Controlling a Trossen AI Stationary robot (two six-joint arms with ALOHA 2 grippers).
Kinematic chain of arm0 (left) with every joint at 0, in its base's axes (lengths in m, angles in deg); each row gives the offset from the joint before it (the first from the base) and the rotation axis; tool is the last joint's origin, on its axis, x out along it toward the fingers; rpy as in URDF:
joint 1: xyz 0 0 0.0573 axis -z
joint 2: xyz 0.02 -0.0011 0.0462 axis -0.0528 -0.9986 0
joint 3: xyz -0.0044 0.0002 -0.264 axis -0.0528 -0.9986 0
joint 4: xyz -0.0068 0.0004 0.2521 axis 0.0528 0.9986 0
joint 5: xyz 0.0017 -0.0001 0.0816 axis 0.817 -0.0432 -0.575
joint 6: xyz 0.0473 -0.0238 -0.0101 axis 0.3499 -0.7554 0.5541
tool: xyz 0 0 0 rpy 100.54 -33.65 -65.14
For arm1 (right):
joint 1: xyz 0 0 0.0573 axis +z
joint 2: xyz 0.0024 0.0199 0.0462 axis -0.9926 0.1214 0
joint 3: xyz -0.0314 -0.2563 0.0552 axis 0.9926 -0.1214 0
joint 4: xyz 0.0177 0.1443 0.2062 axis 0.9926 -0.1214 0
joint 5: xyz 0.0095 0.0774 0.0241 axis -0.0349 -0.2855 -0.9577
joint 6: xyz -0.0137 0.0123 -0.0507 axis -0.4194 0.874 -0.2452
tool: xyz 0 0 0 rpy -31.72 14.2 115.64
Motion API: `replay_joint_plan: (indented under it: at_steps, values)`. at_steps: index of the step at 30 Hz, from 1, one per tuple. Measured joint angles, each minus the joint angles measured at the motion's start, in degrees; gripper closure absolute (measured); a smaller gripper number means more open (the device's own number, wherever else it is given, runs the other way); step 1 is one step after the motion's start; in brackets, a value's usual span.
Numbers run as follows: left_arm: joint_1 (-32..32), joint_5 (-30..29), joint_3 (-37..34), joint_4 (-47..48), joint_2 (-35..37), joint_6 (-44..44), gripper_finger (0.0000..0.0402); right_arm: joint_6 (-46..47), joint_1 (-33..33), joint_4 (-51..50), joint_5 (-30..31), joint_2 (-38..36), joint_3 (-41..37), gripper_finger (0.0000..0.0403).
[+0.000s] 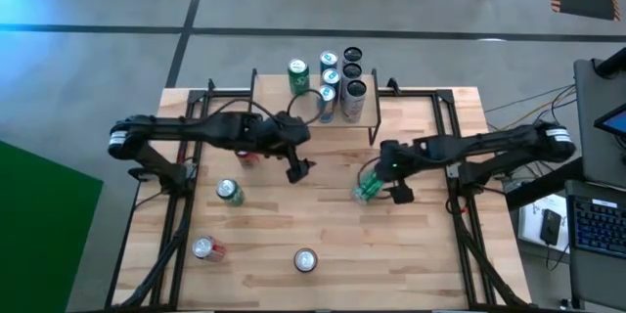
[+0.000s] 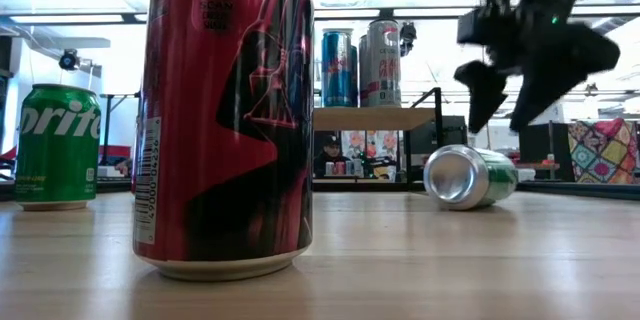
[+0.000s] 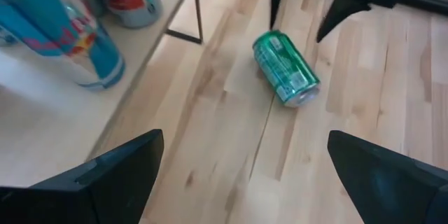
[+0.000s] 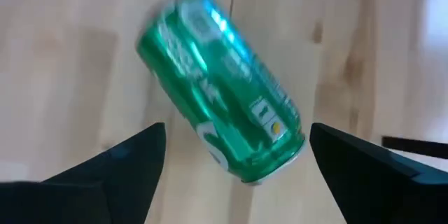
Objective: Place canned beverage on shelf
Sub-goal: Put the right green soda can on the shelf aligned with the other green soda can
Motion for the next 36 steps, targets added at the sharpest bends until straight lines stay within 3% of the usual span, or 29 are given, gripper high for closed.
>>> replay_joint_plan:
  at_steps: [6,11,17,22,27,32,36]
  values:
    - [0.6,0.3,0.0,-1.1,-2.5,-2.0,0.0013,-9.4,-0.2,0.3,3.0,12.1,3.1,0.0056]
    - [1.2,1.5,0.3,-1.5,-3.8,-3.7,0.0013,-9.1,-0.3,-0.2,2.3,21.5,6.1,0.006]
    - [1.9,1.6,0.2,-1.1,-5.4,-4.3,0.0013,-8.8,-0.2,-0.9,-1.1,27.2,7.6,0.0098]
    - [2.9,1.6,0.2,-1.0,-6.2,-4.3,0.0013,-2.5,-0.2,0.4,-5.6,26.6,9.3,0.0114]
    - [3.2,1.1,0.2,-1.0,-5.4,-4.0,0.0013,8.8,-0.2,0.5,-11.1,20.2,11.5,0.0114]
    - [3.7,1.7,0.5,-4.0,-4.4,-1.9,0.0013,20.9,-0.2,-0.3,-10.4,14.2,14.0,0.011]
    - [3.7,9.1,0.5,-10.3,-4.2,0.6,0.0013,24.7,0.1,-0.6,-5.4,11.3,16.0,0.0109]
